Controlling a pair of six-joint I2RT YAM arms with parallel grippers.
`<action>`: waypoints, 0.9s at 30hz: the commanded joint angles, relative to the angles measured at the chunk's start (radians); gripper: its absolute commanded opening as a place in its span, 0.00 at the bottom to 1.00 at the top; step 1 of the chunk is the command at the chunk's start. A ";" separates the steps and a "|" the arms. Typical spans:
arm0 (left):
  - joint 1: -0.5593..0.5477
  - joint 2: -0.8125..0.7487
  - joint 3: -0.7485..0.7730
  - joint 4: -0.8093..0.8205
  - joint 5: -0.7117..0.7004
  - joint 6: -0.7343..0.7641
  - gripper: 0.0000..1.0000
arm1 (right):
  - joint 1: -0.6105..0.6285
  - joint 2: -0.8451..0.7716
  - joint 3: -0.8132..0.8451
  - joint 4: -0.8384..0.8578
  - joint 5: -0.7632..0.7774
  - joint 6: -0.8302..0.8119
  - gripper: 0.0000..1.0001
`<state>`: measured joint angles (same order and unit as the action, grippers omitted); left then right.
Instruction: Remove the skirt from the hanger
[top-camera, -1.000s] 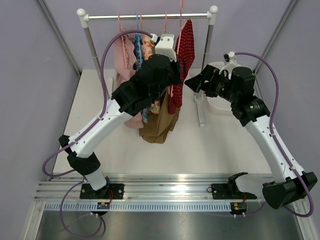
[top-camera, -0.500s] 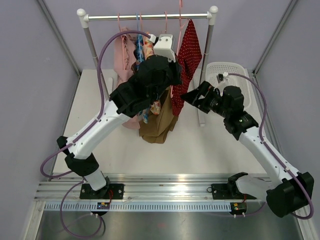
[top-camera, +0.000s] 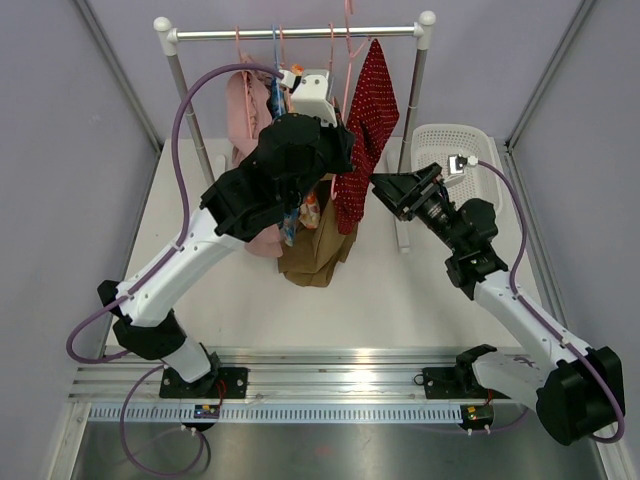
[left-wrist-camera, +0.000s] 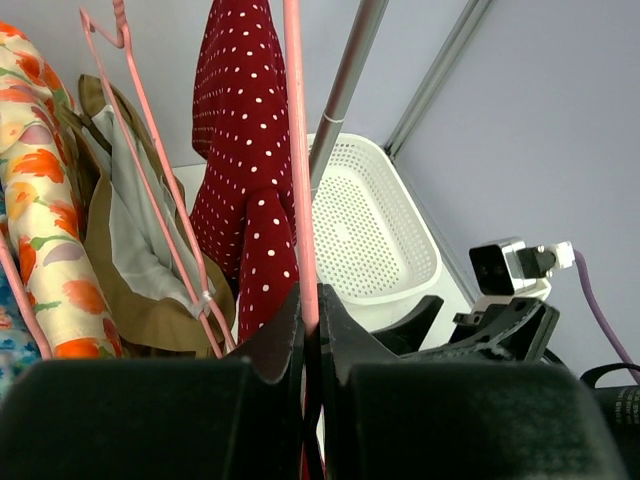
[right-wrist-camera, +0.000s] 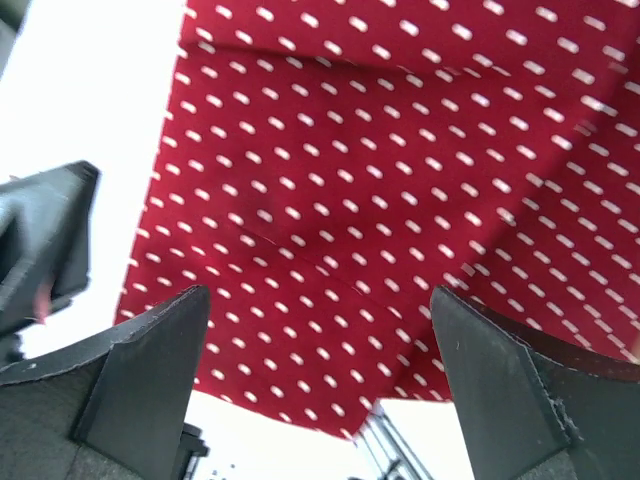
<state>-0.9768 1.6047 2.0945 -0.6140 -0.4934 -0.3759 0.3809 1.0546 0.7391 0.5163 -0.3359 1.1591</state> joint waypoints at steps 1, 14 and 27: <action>-0.005 -0.072 0.002 0.141 -0.005 -0.006 0.00 | 0.007 0.051 0.039 0.204 -0.023 0.094 0.99; -0.005 -0.080 0.006 0.146 -0.005 0.003 0.00 | 0.007 -0.082 0.016 -0.018 0.001 0.014 1.00; -0.013 -0.088 -0.001 0.198 0.035 -0.023 0.00 | 0.010 0.004 -0.099 0.083 -0.005 0.070 0.99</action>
<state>-0.9848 1.5871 2.0724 -0.5869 -0.4747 -0.3931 0.3817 1.0534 0.6453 0.5297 -0.3500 1.2171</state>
